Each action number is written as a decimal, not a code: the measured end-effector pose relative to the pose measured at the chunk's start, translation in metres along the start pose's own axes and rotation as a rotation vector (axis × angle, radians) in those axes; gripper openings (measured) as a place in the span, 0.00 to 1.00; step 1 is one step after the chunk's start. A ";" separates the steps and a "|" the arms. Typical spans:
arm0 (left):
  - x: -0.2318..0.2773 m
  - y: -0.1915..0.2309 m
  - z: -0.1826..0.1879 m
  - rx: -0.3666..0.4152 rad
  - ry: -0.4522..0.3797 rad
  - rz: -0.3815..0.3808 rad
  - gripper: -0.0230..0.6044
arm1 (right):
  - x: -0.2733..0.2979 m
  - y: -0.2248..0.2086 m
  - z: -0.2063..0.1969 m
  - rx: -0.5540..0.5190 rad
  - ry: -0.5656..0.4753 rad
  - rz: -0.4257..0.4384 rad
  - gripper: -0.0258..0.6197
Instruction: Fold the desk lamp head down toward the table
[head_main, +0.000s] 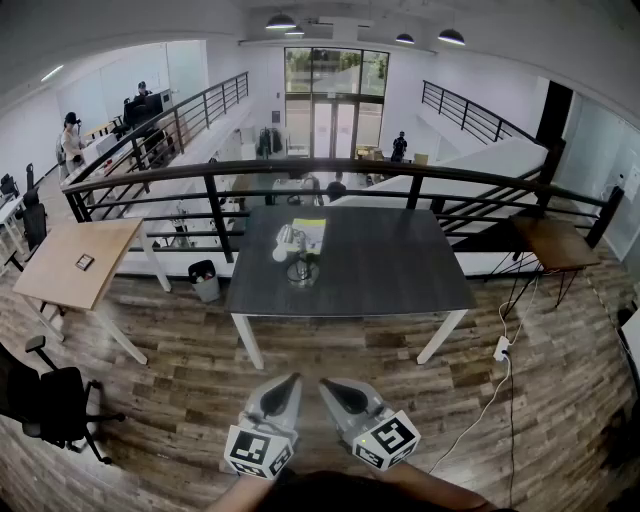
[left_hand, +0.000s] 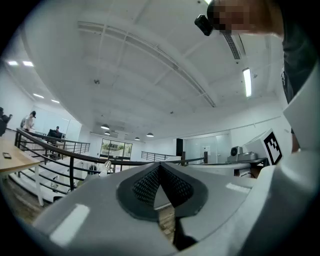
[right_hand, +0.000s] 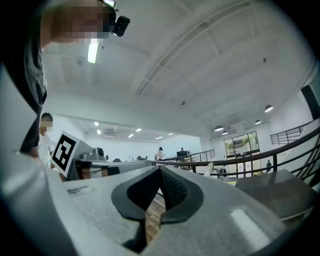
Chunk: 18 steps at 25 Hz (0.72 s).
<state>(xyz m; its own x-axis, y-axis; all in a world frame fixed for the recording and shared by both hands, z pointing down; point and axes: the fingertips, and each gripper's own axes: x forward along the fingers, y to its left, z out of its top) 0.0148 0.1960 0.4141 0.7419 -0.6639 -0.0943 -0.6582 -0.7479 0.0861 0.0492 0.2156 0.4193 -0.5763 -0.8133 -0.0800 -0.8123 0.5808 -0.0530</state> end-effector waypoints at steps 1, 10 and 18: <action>-0.001 -0.003 0.001 -0.002 0.001 -0.001 0.04 | -0.001 0.001 -0.001 0.000 0.003 0.002 0.04; -0.001 -0.007 -0.003 -0.008 0.006 -0.002 0.04 | -0.005 0.002 -0.004 -0.009 0.010 0.010 0.04; -0.001 -0.001 -0.010 -0.009 0.015 -0.007 0.04 | 0.006 0.008 -0.006 0.047 -0.010 0.070 0.04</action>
<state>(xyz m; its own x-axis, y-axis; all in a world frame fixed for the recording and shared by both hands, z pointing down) 0.0161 0.1979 0.4242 0.7483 -0.6586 -0.0796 -0.6520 -0.7522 0.0947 0.0390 0.2153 0.4243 -0.6302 -0.7705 -0.0956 -0.7650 0.6372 -0.0935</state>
